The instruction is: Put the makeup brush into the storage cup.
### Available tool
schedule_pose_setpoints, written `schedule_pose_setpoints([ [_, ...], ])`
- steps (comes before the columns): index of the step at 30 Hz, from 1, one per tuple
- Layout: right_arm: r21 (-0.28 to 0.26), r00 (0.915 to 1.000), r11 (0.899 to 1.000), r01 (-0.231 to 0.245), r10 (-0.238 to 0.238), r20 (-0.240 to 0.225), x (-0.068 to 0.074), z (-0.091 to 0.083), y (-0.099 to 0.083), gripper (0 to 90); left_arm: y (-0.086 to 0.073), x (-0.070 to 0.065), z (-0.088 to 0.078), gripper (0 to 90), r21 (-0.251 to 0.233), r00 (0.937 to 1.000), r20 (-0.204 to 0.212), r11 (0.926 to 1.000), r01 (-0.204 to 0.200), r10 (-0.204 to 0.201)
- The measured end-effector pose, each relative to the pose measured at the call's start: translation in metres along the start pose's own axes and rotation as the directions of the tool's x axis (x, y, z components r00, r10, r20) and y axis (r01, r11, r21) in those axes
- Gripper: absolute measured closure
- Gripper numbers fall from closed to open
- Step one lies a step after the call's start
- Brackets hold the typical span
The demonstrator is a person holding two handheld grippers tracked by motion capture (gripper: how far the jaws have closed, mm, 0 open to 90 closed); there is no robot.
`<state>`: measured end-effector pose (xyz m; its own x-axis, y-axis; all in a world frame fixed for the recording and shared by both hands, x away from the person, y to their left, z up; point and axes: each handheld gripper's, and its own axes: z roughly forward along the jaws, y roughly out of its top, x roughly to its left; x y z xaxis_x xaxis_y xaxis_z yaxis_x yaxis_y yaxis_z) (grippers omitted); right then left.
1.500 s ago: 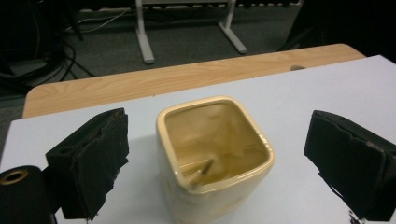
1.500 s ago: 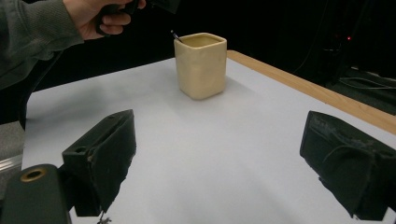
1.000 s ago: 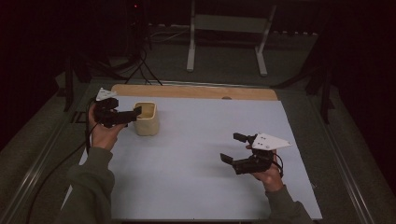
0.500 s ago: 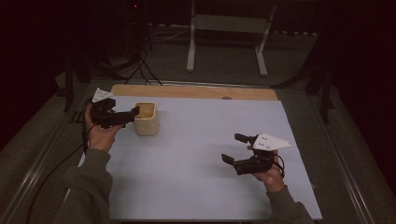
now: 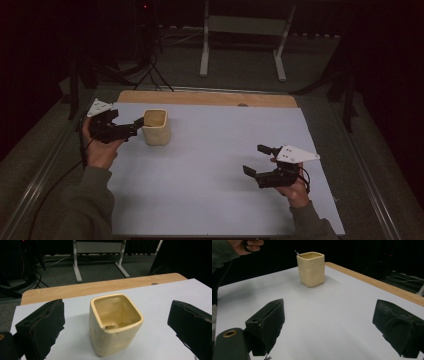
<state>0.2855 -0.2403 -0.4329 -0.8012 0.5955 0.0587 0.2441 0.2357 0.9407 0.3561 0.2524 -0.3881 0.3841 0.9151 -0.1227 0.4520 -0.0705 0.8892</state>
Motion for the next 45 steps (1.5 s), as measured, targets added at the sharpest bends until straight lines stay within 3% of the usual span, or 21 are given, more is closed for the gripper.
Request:
schedule_pose_setpoints([
  [11, -0.012, 0.9979, 1.0, -0.012, 0.013, 0.063, -0.003, -0.012, -0.002, 9.9, -0.013, -0.004, -0.021, 2.3, -0.033, 0.9991, 0.004, 0.9985, -0.043, 0.043],
  [27, 0.002, 0.9892, 0.999, -0.044, 0.043, 0.14, -0.003, -0.031, -0.021, 9.9, -0.053, -0.006, -0.052, 2.2, -0.088, 0.9985, -0.002, 0.9947, -0.055, 0.055],
  [37, -0.016, 0.9791, 0.999, -0.05, 0.053, 0.197, -0.003, -0.043, -0.029, 10.0, -0.076, -0.007, -0.069, 2.2, -0.108, 0.999, -0.018, 0.9932, -0.044, 0.042],
  [45, -0.025, 0.9688, 0.997, -0.072, 0.076, 0.236, -0.001, -0.052, -0.039, 10.0, -0.097, -0.01, -0.074, 2.1, -0.087, 0.9978, -0.029, 0.9942, -0.063, 0.06],
])
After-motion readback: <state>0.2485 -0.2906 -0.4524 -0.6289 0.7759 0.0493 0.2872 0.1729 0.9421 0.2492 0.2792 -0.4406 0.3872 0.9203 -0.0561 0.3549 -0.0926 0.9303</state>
